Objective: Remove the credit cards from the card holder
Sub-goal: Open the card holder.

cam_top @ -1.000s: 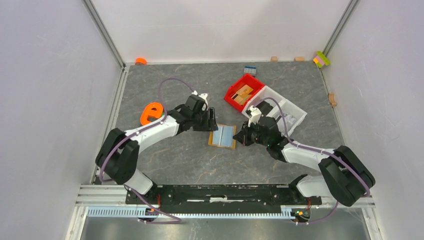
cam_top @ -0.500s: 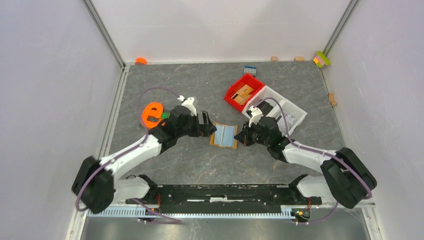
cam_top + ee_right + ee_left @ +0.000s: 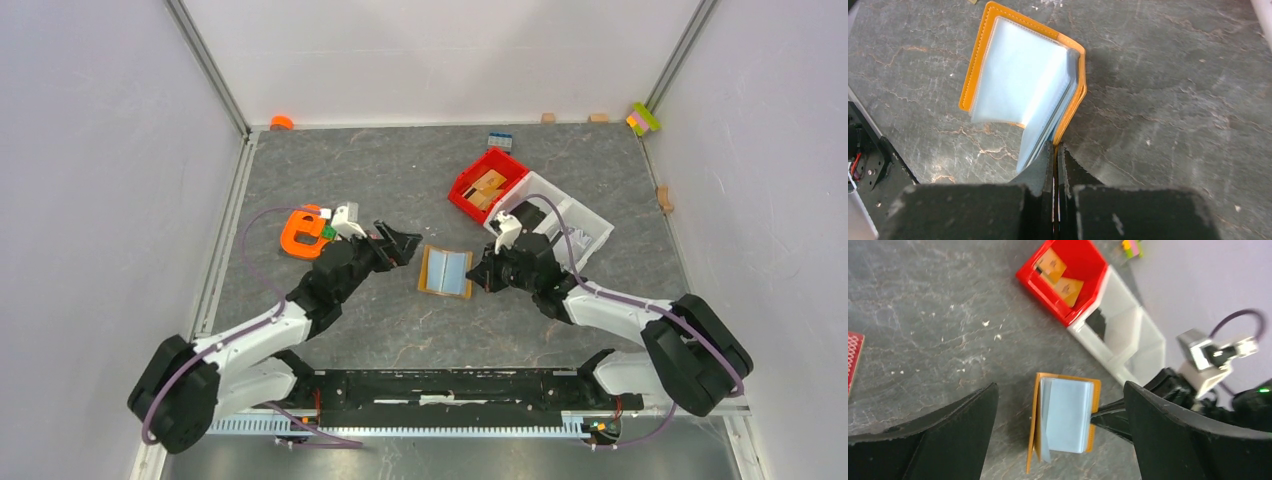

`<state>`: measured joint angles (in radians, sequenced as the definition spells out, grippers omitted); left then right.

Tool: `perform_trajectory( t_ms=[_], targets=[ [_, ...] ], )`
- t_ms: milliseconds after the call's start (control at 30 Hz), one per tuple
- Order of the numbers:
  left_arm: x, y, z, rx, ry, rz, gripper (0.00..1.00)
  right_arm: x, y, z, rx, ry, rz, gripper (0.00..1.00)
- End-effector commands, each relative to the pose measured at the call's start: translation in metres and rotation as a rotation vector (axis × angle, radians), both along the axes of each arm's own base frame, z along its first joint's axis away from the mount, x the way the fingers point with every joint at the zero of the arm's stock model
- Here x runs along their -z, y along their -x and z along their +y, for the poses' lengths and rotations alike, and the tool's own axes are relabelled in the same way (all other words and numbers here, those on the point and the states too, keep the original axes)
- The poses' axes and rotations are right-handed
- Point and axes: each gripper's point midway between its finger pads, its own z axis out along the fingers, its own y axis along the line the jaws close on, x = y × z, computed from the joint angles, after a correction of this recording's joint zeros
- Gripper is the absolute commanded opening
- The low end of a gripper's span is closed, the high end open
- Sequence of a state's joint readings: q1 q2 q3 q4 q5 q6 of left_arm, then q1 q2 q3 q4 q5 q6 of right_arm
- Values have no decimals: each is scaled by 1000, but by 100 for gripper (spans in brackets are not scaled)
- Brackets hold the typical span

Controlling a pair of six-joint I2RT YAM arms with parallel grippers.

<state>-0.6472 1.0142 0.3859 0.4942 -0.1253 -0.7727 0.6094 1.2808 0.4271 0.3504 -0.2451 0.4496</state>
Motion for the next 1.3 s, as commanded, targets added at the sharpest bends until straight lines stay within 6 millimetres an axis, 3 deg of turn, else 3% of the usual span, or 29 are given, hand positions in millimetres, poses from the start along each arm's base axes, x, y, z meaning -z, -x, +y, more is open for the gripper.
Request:
perform_trajectory(
  t_ms=[0,33,100,233,367,600,767,967,1267],
  targets=[
    [12,-6,-23,88,-154,47,100,-33,-19,29,2,-12,-50,0],
    [30,-4,-22,94,-247,108,100,-34,-22,32,6,5,-52,0],
    [49,-3,-19,89,-355,153,100,-33,-22,39,-5,24,-43,0],
    [63,-1,-32,175,-401,167,100,-33,-6,57,-98,-34,-13,0],
    [84,-2,-39,226,-495,287,99,-28,-6,51,-76,7,-34,0],
    [72,3,-34,245,-511,233,100,-24,-9,42,-50,45,-65,0],
    [84,-1,-21,219,-630,296,100,-20,-10,41,-52,54,-66,0],
    [103,2,-27,274,-701,372,100,-15,-12,38,-43,74,-66,0],
    [101,7,-34,322,-695,358,100,-13,-12,37,-43,78,-65,0]
  ],
)
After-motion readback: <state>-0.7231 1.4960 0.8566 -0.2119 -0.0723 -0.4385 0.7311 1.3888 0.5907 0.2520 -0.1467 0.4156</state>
